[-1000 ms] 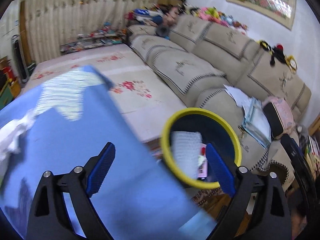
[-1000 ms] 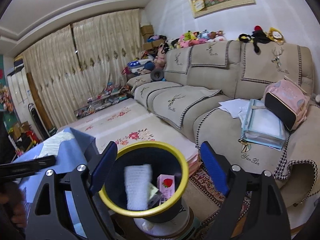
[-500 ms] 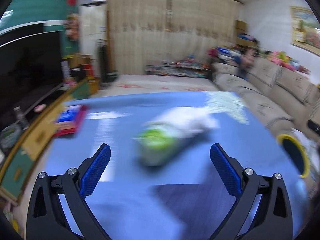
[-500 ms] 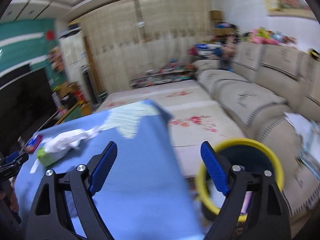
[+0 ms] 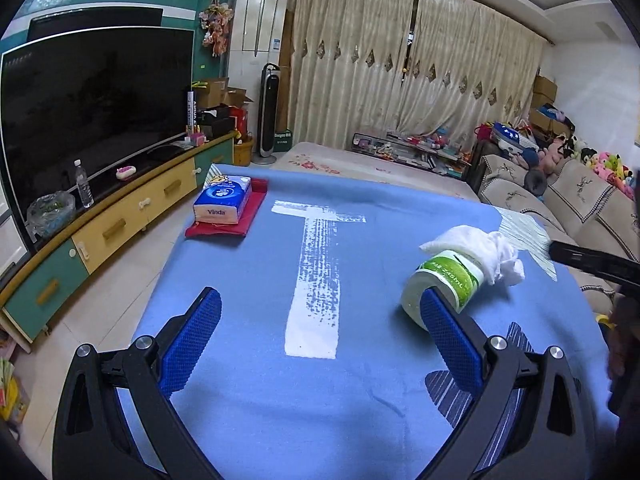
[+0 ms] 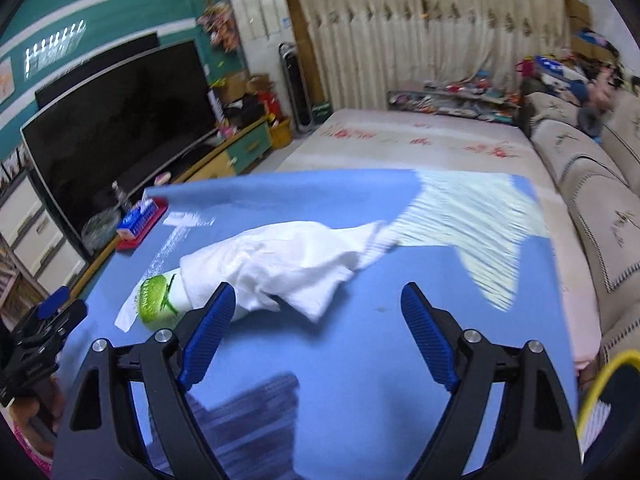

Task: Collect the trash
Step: 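Grasp the white tissue on the green-labelled container with the right gripper, then carry the tissue to the yellow bin and release it with the right gripper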

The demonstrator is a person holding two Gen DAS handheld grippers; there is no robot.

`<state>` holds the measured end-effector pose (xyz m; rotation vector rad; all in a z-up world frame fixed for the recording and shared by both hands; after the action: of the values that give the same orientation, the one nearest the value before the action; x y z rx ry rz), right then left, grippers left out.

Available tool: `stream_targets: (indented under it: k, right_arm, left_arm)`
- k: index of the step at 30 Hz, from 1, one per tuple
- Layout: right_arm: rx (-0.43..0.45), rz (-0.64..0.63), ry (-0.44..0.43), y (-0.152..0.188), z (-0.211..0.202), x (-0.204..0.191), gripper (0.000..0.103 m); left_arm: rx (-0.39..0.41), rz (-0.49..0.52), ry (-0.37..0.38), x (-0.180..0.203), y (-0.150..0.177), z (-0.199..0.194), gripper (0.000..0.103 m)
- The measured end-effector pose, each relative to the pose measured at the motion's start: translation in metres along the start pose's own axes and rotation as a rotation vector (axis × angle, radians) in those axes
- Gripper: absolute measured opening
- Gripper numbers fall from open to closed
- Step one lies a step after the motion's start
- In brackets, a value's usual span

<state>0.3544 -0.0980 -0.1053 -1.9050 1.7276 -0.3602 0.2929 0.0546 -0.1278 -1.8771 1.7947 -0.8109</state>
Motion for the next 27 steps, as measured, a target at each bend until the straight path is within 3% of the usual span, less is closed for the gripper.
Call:
stream_targets:
  k: [9,12,14,17,20,27]
  right_arm:
    - [-0.088,-0.026,-0.041,-0.01,0.046,-0.017,0.076]
    - [-0.102,-0.015,-0.089,-0.011,0.05,-0.02,0.058]
    - [-0.113,-0.012,-0.099,-0.013,0.051,-0.022,0.028]
    - [-0.084,-0.011,-0.091,-0.018,0.045,-0.023,0.015]
    - [-0.043,-0.016,-0.075,-0.027,0.033,-0.024,0.009]
    - [0.059,-0.037,-0.05,-0.058,-0.006,-0.029,0.007]
  left_arm:
    - [-0.008,0.024,0.003,0.015,0.005,-0.004,0.098]
    - [-0.007,0.031,0.002,0.016,0.005,-0.004,0.098]
    - [-0.008,0.034,0.003,0.017,0.005,-0.004,0.098]
    - [-0.01,0.039,0.004,0.019,0.005,-0.003,0.098]
    - [-0.007,0.042,0.003,0.021,0.006,-0.004,0.098]
    - [-0.007,0.044,0.006,0.022,0.006,-0.004,0.098]
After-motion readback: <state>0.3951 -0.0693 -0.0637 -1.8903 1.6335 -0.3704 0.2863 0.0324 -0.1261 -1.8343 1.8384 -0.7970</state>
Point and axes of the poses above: each gripper's, at about its wrist camera, not at the fingertips, and z roughly the way its jaws point, x to its right, y to its underside, the point moved 8 cm from there along z, roughly the way its jaws point, and after that the axes turned 14 degrees about -x, right-handed, at the moved point
